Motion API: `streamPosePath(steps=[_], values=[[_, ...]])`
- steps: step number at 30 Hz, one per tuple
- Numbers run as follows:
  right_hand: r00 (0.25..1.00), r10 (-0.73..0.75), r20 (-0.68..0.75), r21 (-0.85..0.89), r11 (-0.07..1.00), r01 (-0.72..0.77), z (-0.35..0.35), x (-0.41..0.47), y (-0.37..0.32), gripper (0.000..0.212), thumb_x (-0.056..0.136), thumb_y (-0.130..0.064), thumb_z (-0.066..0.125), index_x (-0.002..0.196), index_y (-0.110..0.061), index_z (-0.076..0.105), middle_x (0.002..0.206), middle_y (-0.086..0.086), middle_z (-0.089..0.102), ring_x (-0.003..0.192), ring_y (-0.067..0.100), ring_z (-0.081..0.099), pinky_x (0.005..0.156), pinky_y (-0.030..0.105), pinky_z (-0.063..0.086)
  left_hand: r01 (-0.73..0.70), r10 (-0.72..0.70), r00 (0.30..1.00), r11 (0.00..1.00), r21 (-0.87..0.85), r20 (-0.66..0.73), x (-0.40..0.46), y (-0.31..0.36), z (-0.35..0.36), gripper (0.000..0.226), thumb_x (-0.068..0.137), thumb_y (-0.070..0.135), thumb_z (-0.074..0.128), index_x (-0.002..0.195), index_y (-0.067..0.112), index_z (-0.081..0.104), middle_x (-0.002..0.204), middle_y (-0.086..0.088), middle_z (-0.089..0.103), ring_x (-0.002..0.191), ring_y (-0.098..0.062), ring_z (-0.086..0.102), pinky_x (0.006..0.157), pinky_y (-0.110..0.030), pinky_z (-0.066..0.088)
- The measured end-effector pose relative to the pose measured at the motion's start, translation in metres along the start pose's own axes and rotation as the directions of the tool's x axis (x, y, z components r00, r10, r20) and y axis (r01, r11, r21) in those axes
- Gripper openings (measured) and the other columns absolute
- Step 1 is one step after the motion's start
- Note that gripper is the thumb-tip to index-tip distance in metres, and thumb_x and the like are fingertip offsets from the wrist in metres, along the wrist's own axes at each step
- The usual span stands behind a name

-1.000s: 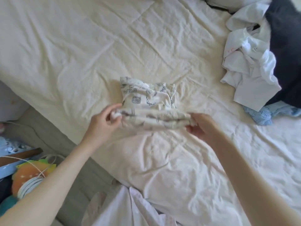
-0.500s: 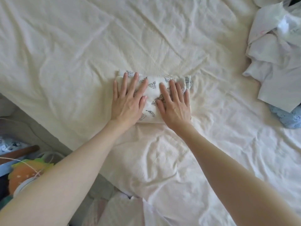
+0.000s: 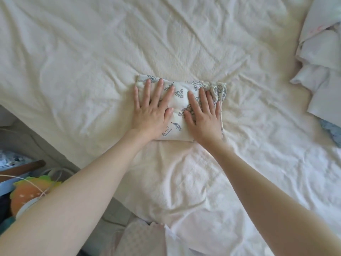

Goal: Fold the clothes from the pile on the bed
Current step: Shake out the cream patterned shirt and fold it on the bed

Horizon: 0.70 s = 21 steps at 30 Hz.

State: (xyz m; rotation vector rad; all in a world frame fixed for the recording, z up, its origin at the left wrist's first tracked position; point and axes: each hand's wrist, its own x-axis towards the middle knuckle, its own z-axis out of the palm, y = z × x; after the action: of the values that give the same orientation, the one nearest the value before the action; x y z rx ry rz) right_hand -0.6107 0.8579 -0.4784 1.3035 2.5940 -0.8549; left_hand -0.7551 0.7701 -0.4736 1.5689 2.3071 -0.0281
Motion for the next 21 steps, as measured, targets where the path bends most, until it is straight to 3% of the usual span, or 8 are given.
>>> streamPosePath(steps=[3,6,7,9,10,12,17,21], values=[[0.985,0.171,-0.006,0.467,0.872,-0.149,-0.036,-0.009,-0.005,0.036,0.091,-0.022,0.06,0.127,-0.019,0.059,0.141,0.002,0.049,0.13,0.012,0.042,0.111,0.035,0.031,-0.05,0.005,0.985,0.966,-0.255,-0.172,-0.015,-0.008,-0.025,0.048,0.099,0.026,0.038,0.145,0.015,0.034,0.153,-0.015,0.025,0.143,-0.036,0.016,0.116,-0.048,0.014],[0.86,0.509,0.036,0.666,0.63,-0.4,-0.074,-0.006,0.009,0.033,0.086,-0.03,0.067,0.114,-0.014,0.065,0.112,0.0,0.066,0.098,0.011,0.061,0.094,0.036,0.049,0.15,-0.307,0.925,0.837,-0.526,-0.225,-0.034,-0.022,-0.037,0.052,0.097,0.029,0.049,0.143,0.01,0.035,0.145,-0.014,0.039,0.134,-0.027,0.037,0.108,-0.018,0.023],[0.802,0.582,0.137,0.671,0.541,-0.507,-0.082,-0.002,0.017,0.043,0.084,-0.034,0.069,0.119,-0.01,0.061,0.116,0.006,0.066,0.101,0.019,0.062,0.094,0.039,0.05,0.274,-0.442,0.889,0.724,-0.633,-0.122,-0.034,-0.028,-0.037,0.054,0.094,0.032,0.054,0.141,0.01,0.037,0.138,-0.011,0.047,0.124,-0.023,0.047,0.101,-0.015,0.03],[0.69,0.605,0.397,0.605,0.392,-0.693,-0.092,0.008,0.03,0.059,0.081,-0.04,0.071,0.122,0.0,0.057,0.123,0.021,0.061,0.112,0.038,0.059,0.097,0.048,0.048,0.498,-0.592,0.771,0.329,-0.802,0.236,-0.025,-0.039,-0.036,0.055,0.091,0.035,0.059,0.135,0.007,0.043,0.126,-0.009,0.058,0.108,-0.023,0.058,0.093,-0.027,0.044],[0.656,0.576,0.487,0.561,0.369,-0.741,-0.094,0.013,0.033,0.059,0.08,-0.042,0.071,0.118,0.001,0.059,0.12,0.021,0.063,0.111,0.038,0.06,0.094,0.047,0.05,0.531,-0.568,0.73,0.124,-0.838,0.379,-0.019,-0.044,-0.035,0.052,0.091,0.033,0.06,0.132,0.004,0.046,0.119,-0.01,0.061,0.099,-0.024,0.062,0.085,-0.033,0.05],[0.637,0.519,0.57,0.532,0.358,-0.768,-0.092,0.019,0.035,0.054,0.079,-0.044,0.072,0.113,-0.004,0.062,0.107,0.014,0.069,0.096,0.03,0.068,0.083,0.04,0.055,0.52,-0.487,0.728,-0.064,-0.852,0.482,-0.013,-0.051,-0.032,0.04,0.092,0.025,0.058,0.124,0.004,0.05,0.096,-0.005,0.063,0.072,-0.017,0.061,0.061,-0.028,0.051],[0.637,0.506,0.581,0.568,0.308,-0.763,-0.081,0.023,0.033,0.036,0.079,-0.031,0.075,0.102,-0.006,0.063,0.102,0.01,0.07,0.091,0.023,0.067,0.075,0.037,0.057,0.612,-0.205,0.751,-0.142,-0.778,0.628,-0.009,-0.054,-0.036,0.013,0.097,0.033,0.047,0.104,0.025,0.054,0.085,0.004,0.067,0.066,-0.011,0.066,0.054,-0.027,0.053],[0.629,0.535,0.563,0.586,0.278,-0.761,-0.081,0.015,0.025,0.018,0.081,-0.021,0.074,0.089,-0.011,0.062,0.088,0.004,0.067,0.08,0.021,0.065,0.062,0.037,0.053,0.589,-0.265,0.764,-0.088,-0.803,0.589,-0.011,-0.045,-0.039,0.021,0.098,0.036,0.045,0.115,0.023,0.046,0.093,0.004,0.063,0.066,-0.011,0.065,0.053,-0.029,0.051]])
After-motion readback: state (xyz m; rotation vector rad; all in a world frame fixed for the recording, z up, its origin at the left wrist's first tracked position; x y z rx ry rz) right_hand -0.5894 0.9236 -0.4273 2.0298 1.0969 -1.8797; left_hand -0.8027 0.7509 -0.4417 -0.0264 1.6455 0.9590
